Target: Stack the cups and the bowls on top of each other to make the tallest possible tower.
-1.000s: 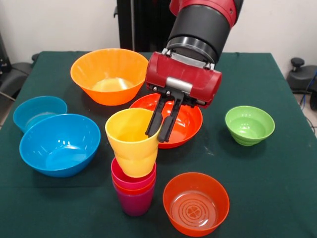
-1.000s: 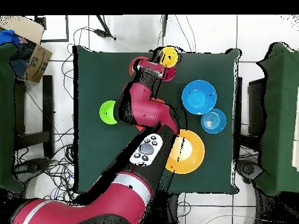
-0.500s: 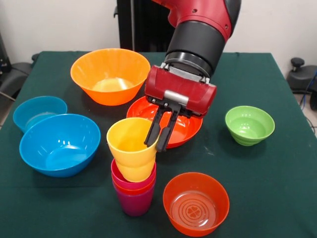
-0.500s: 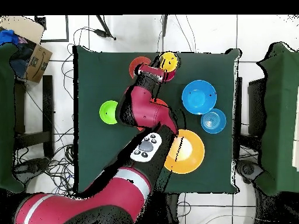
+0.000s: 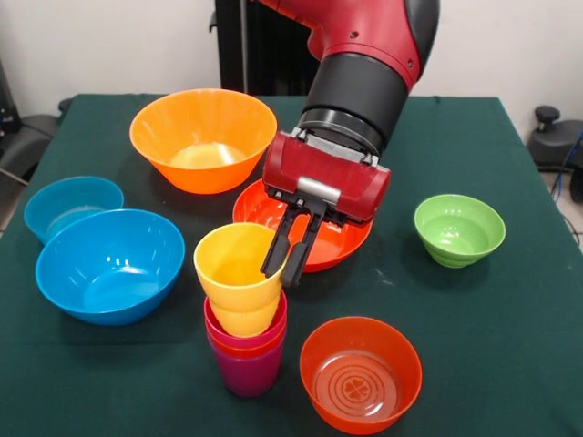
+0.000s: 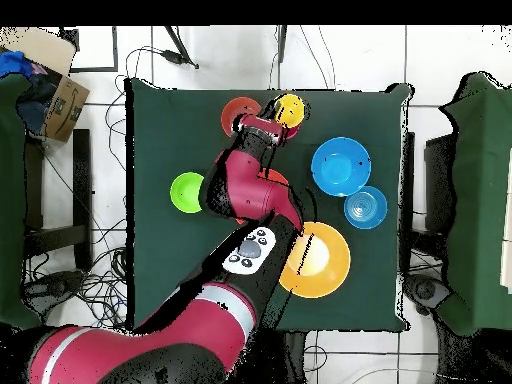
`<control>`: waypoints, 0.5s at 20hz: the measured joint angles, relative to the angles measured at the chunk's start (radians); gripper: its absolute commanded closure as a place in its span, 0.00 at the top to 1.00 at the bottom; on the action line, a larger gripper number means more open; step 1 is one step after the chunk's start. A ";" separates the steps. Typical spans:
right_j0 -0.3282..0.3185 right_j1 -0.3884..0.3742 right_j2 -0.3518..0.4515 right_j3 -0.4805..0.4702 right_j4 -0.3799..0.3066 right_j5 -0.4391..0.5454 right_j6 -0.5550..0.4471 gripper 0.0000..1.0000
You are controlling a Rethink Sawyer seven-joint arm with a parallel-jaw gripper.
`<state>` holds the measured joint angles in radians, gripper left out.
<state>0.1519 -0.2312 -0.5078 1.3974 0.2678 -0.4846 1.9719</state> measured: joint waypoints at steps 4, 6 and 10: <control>0.005 0.012 -0.002 0.000 0.009 0.000 0.000 0.00; 0.008 0.015 -0.002 0.000 0.010 0.000 0.000 0.00; 0.014 0.017 -0.002 0.000 0.010 0.001 0.000 0.00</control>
<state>0.1662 -0.2145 -0.5098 1.3974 0.2779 -0.4841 1.9719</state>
